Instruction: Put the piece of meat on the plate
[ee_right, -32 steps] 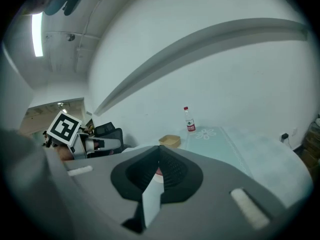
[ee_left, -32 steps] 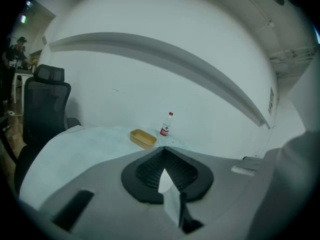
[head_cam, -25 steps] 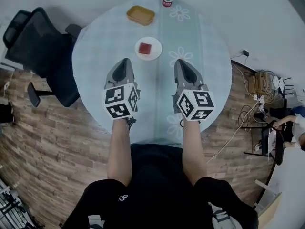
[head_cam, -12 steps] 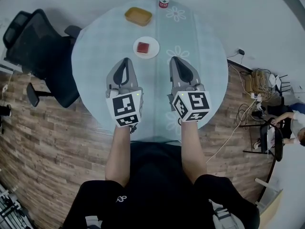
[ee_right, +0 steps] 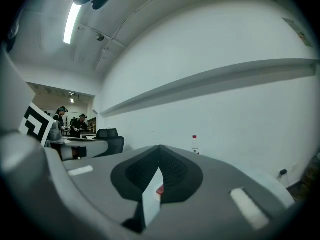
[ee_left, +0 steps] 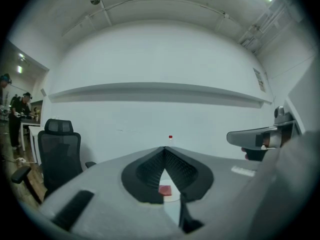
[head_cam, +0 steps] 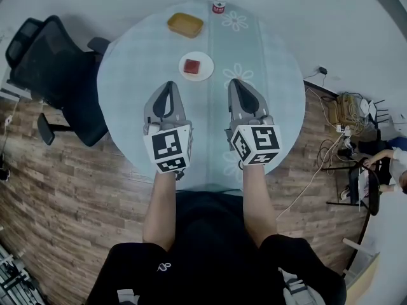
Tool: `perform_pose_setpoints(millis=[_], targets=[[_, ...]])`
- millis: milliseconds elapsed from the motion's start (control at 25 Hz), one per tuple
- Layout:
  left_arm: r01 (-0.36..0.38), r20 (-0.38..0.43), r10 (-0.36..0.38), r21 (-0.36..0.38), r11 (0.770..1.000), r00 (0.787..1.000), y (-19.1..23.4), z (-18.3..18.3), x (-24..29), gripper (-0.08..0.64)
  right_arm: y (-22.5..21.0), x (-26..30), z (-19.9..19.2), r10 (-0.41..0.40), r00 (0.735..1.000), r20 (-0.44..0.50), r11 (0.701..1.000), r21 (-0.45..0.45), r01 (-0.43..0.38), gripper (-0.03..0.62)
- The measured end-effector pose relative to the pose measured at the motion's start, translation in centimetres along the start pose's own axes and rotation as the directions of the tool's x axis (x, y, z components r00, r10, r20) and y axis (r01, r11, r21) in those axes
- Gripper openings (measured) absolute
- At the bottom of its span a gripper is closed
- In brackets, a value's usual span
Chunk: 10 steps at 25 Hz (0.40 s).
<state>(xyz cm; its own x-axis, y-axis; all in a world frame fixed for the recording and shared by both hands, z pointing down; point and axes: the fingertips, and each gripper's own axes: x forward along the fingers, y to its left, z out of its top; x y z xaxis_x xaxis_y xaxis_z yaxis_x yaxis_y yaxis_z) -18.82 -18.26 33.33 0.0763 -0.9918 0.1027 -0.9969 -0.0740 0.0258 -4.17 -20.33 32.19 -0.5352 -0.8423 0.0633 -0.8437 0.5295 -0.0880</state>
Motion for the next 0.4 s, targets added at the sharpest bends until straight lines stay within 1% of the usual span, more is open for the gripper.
perform_pose_setpoints(millis=[200,400], targets=[[-0.004,-0.006,0.004,0.000,1.000,1.000,-0.1,-0.1,0.3,-0.005,-0.5,0.2,0.1,0.000,1.000,0.001,1.000,0.006,0.000,0.006],[0.013,-0.009,-0.013,-0.033,0.999,1.000,-0.7,-1.0,0.4,-0.005,-1.3,0.1,-0.4,-0.014,1.000,-0.007,1.000,0.011,0.014,0.006]])
